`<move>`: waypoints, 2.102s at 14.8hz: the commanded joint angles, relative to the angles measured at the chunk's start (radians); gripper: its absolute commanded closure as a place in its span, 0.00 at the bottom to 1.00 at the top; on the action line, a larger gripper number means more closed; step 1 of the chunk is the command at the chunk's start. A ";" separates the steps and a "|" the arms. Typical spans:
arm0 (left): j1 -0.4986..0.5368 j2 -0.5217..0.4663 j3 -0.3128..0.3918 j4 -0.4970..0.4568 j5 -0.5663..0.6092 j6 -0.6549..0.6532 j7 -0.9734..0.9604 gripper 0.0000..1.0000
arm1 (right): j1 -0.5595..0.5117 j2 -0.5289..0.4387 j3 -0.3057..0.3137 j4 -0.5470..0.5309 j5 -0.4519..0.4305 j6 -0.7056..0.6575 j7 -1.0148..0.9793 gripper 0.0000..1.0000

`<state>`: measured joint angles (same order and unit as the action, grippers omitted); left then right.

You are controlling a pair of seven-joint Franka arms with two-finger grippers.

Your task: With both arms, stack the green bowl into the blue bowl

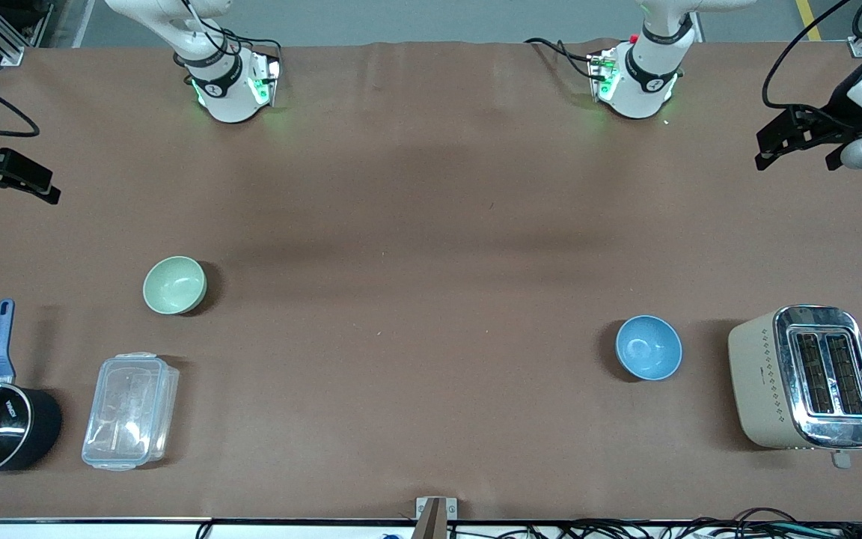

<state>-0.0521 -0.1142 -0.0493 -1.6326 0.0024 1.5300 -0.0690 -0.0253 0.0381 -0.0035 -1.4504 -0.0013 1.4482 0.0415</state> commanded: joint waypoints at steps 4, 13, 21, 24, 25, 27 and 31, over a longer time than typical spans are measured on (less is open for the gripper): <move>-0.003 0.088 0.008 0.098 0.001 -0.005 0.015 0.00 | -0.012 -0.012 0.008 -0.015 0.004 0.004 -0.012 0.00; 0.063 0.468 0.009 -0.028 -0.002 0.416 0.015 0.00 | -0.013 -0.018 -0.006 -0.111 -0.006 0.047 -0.071 0.00; 0.048 0.729 0.008 -0.024 -0.001 0.708 0.011 0.24 | -0.015 -0.008 -0.142 -0.692 -0.009 0.749 -0.218 0.00; 0.044 0.778 0.006 -0.021 -0.002 0.752 0.009 0.45 | -0.021 0.104 -0.142 -0.798 -0.009 0.999 -0.215 0.00; 0.043 0.786 0.006 -0.021 -0.002 0.768 0.009 0.56 | -0.021 0.138 -0.142 -0.821 -0.009 1.067 -0.215 0.00; 0.041 0.785 0.002 -0.021 -0.002 0.771 0.009 0.85 | -0.022 0.218 -0.142 -0.831 -0.009 1.135 -0.215 0.01; 0.049 0.759 -0.050 -0.029 -0.019 0.765 -0.001 1.00 | -0.022 0.267 -0.142 -0.849 0.003 1.175 -0.207 0.14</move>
<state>-0.0006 0.6680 -0.0657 -1.6528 -0.0003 2.2983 -0.0607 -0.0409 0.3154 -0.1507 -2.2851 -0.0025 2.6168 -0.1697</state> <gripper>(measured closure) 0.952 0.053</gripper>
